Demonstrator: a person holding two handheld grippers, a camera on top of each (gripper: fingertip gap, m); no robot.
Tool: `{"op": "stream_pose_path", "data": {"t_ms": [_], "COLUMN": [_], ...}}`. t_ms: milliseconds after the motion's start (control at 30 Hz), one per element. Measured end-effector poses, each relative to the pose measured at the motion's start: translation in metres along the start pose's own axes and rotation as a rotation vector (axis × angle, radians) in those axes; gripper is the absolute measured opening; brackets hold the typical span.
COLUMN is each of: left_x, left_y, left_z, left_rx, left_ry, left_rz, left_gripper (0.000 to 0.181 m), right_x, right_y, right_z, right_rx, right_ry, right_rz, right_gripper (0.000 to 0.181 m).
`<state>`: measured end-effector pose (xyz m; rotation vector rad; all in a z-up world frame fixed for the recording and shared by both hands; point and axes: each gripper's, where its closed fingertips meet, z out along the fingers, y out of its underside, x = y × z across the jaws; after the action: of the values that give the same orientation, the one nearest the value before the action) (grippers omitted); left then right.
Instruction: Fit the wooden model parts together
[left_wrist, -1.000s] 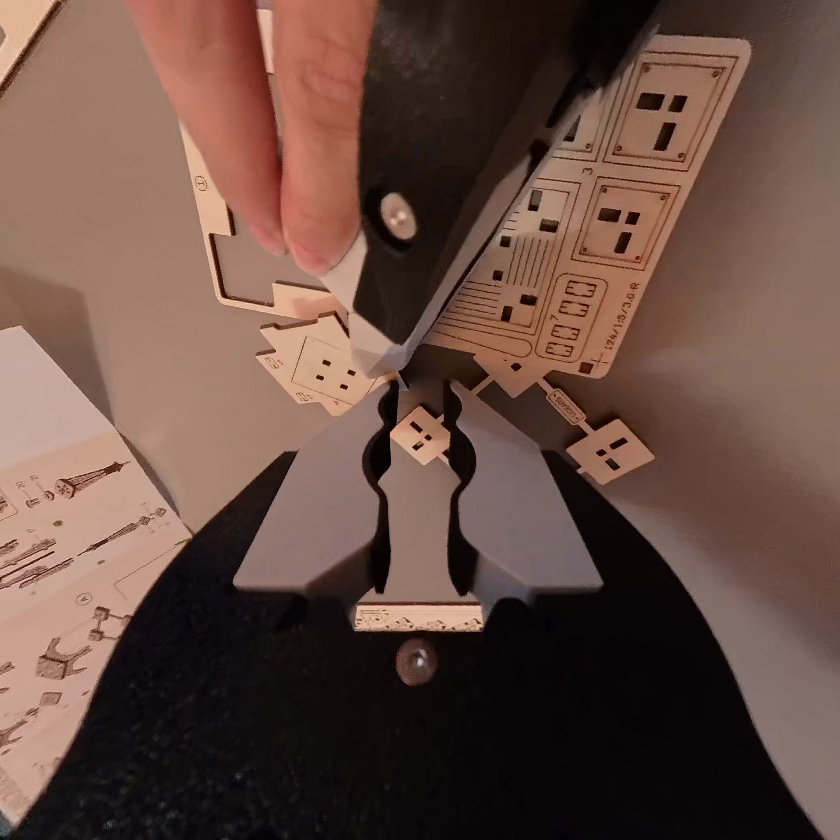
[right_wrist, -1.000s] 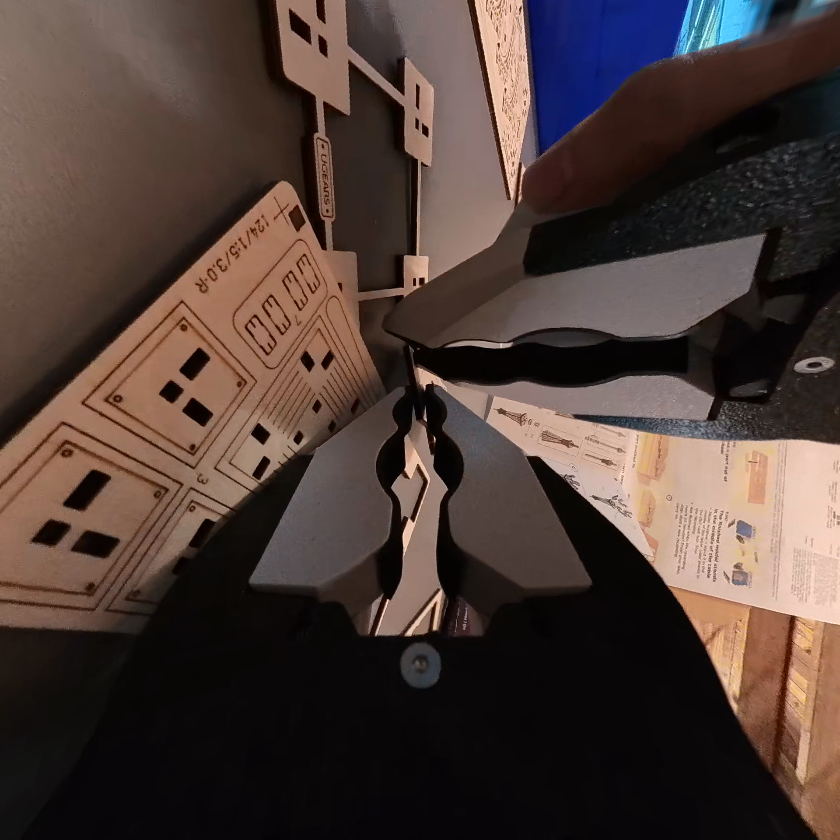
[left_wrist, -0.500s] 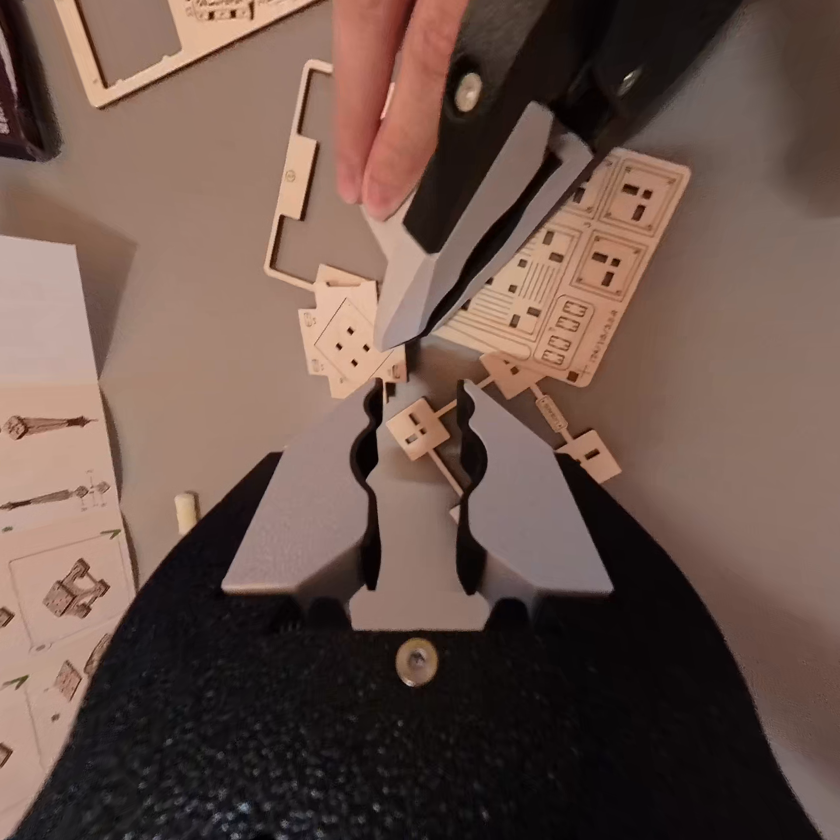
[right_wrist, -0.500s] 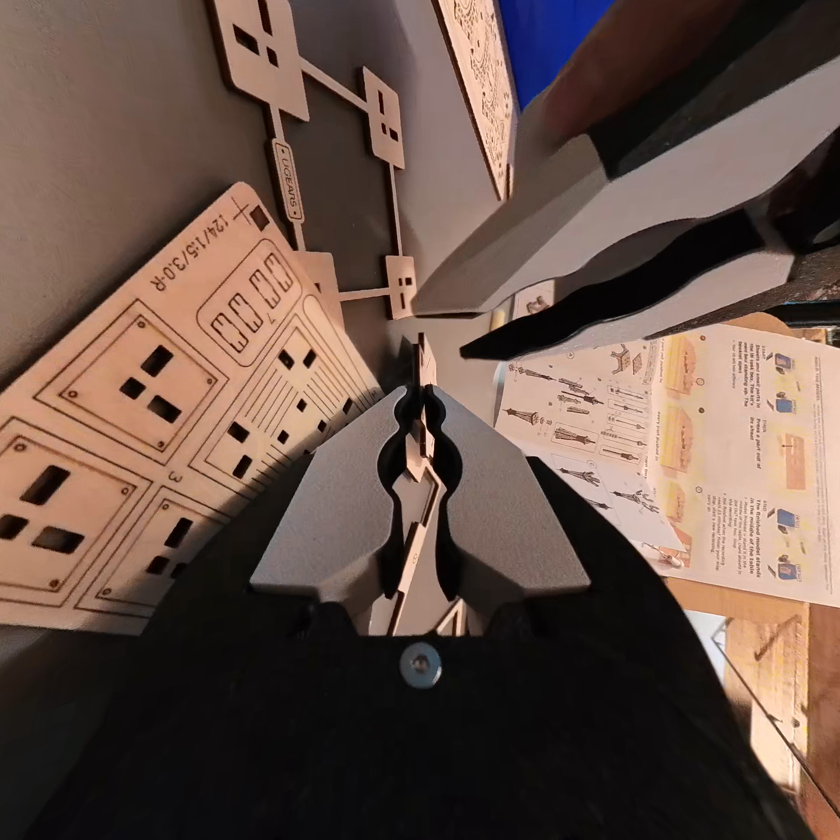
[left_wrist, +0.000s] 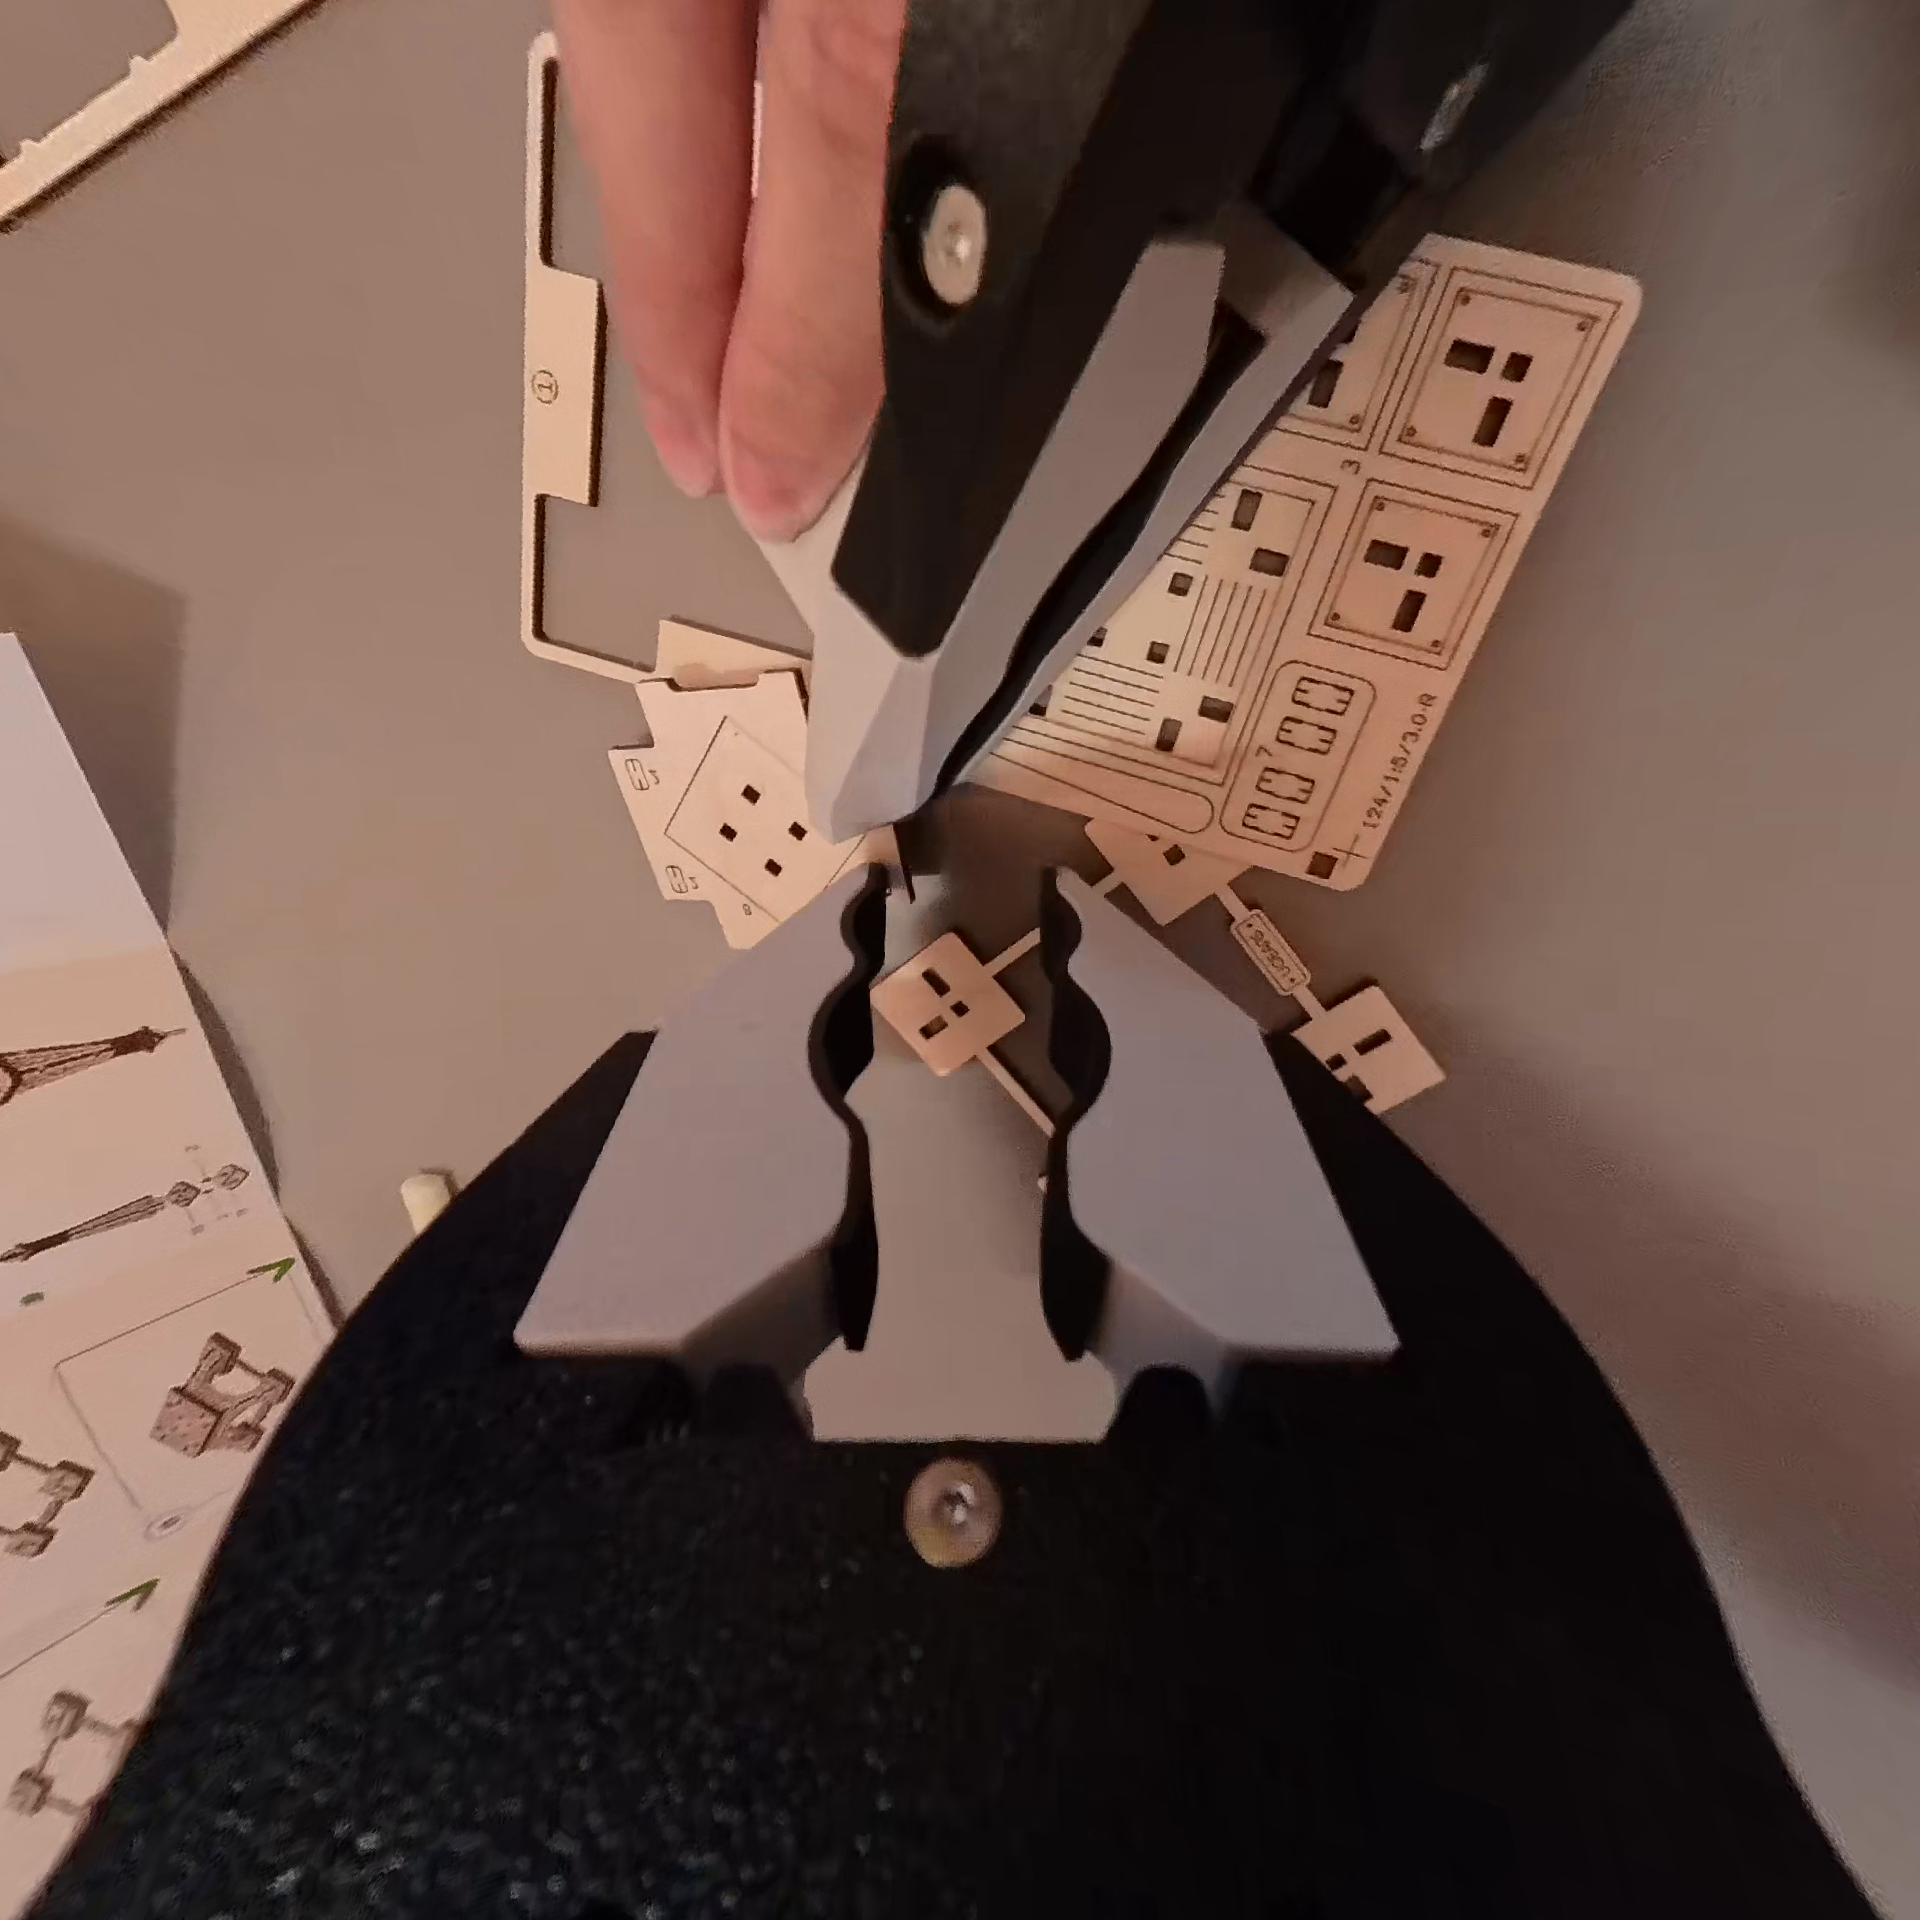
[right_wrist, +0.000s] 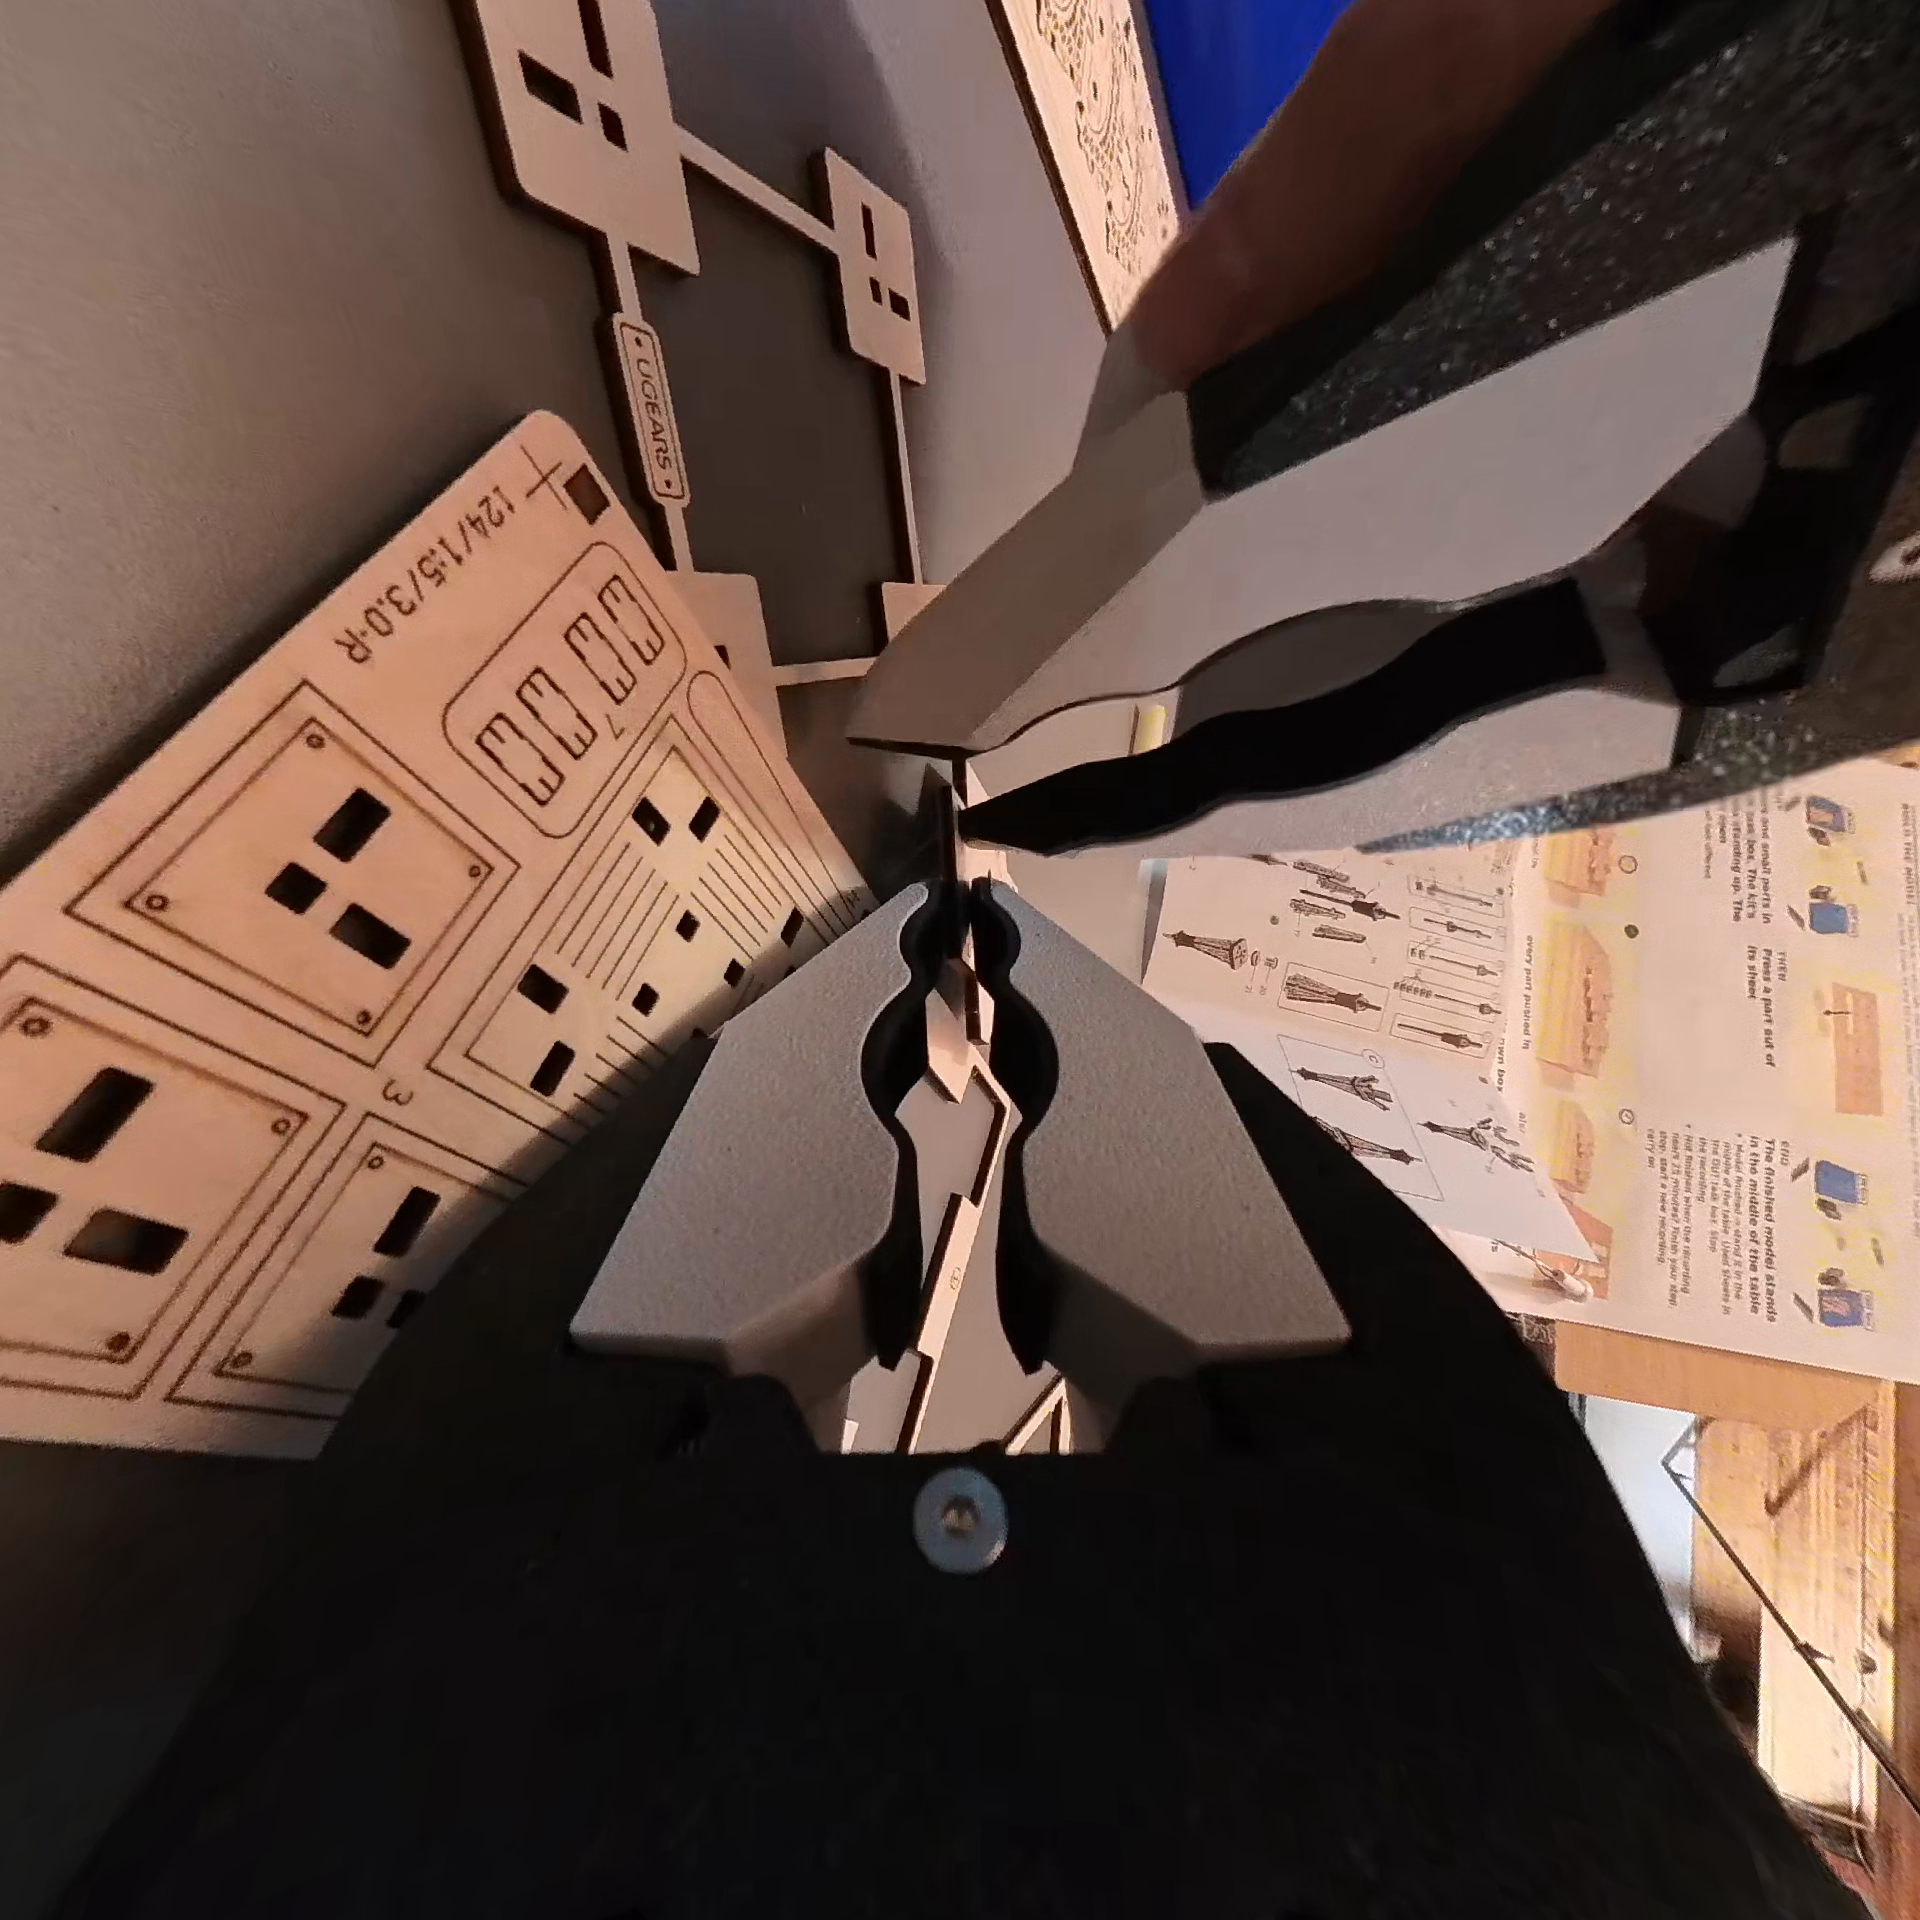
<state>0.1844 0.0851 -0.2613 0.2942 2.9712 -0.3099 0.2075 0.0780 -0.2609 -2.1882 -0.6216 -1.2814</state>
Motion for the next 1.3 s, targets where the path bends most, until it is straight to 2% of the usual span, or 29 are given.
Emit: {"op": "stream_pose_path", "data": {"t_ms": [33, 200, 300, 467, 767, 900, 1067, 1200, 1300], "left_x": [0.000, 0.005, 0.005, 0.007, 0.002, 0.010, 0.014, 0.012, 0.015], "left_y": [0.000, -0.003, -0.005, -0.006, -0.005, -0.006, -0.013, -0.014, -0.014], "left_z": [0.000, 0.000, -0.001, -0.002, 0.000, 0.001, -0.004, -0.006, -0.005], "left_rx": [-0.025, -0.067, -0.059, -0.014, -0.003, -0.008, 0.111, 0.223, 0.230], "left_ry": [0.005, 0.124, 0.135, 0.102, 0.119, 0.098, 0.122, 0.150, 0.147], "left_rz": [-0.009, -0.181, -0.271, -0.323, -0.406, -0.330, -0.395, -0.452, -0.440], "left_gripper": [0.025, 0.032, 0.033, 0.040, 0.031, 0.046, 0.061, 0.058, 0.062], "right_x": [0.000, -0.001, -0.001, -0.001, -0.001, -0.001, -0.001, -0.001, -0.001], "right_y": [0.000, 0.000, 0.000, 0.000, -0.001, -0.001, -0.001, -0.002, -0.002], "right_z": [0.000, 0.000, 0.000, 0.000, 0.000, 0.000, -0.001, -0.001, -0.001], "right_rx": [0.000, -0.007, -0.006, -0.005, -0.010, -0.009, -0.007, -0.006, -0.005], "right_ry": [-0.001, -0.001, -0.002, -0.002, -0.002, -0.005, -0.007, -0.007, -0.007], "right_rz": [0.000, -0.006, 0.006, 0.025, 0.013, 0.020, 0.045, 0.044, 0.041], "right_gripper": [0.003, 0.005, 0.004, 0.003, 0.004, 0.005, 0.003, 0.003, 0.003]}}
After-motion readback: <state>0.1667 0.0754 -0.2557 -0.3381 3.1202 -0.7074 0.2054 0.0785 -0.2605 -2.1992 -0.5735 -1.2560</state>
